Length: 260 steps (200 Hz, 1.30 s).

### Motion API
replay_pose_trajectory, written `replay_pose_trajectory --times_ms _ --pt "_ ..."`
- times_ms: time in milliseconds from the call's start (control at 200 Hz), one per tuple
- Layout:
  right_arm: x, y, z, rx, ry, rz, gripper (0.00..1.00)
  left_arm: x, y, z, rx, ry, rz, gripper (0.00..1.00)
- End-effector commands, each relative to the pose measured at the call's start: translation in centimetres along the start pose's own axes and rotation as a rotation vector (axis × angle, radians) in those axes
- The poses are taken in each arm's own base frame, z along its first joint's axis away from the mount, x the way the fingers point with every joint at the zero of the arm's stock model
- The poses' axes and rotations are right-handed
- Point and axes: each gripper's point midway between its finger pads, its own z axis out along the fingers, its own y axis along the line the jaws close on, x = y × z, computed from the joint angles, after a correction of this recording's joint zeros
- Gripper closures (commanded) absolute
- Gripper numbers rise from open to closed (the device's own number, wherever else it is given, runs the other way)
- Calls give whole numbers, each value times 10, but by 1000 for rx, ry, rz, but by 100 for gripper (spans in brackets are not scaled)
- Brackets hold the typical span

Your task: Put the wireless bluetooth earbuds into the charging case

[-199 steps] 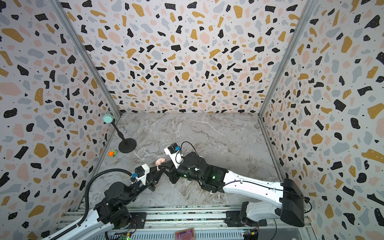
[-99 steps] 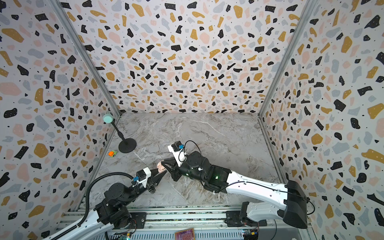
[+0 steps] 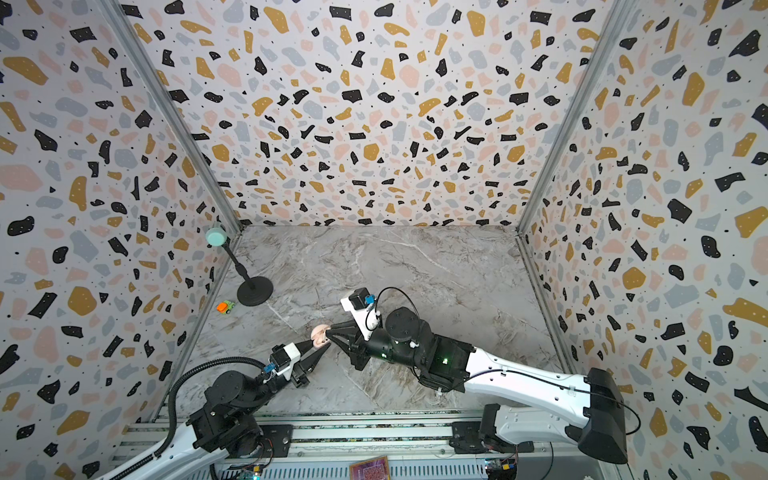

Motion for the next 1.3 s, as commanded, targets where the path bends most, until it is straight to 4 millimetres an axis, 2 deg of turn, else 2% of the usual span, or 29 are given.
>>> replay_pose_trajectory --times_ms 0,611,1296 --pt "-5 9 0 -32 -22 -24 86 -14 1 -2 -8 -64 29 100" --pt "9 -10 10 57 -3 -30 87 -18 -5 -3 27 -82 17 100" --pt "13 -12 6 83 -5 -46 87 -18 -3 -3 14 -86 -7 100"
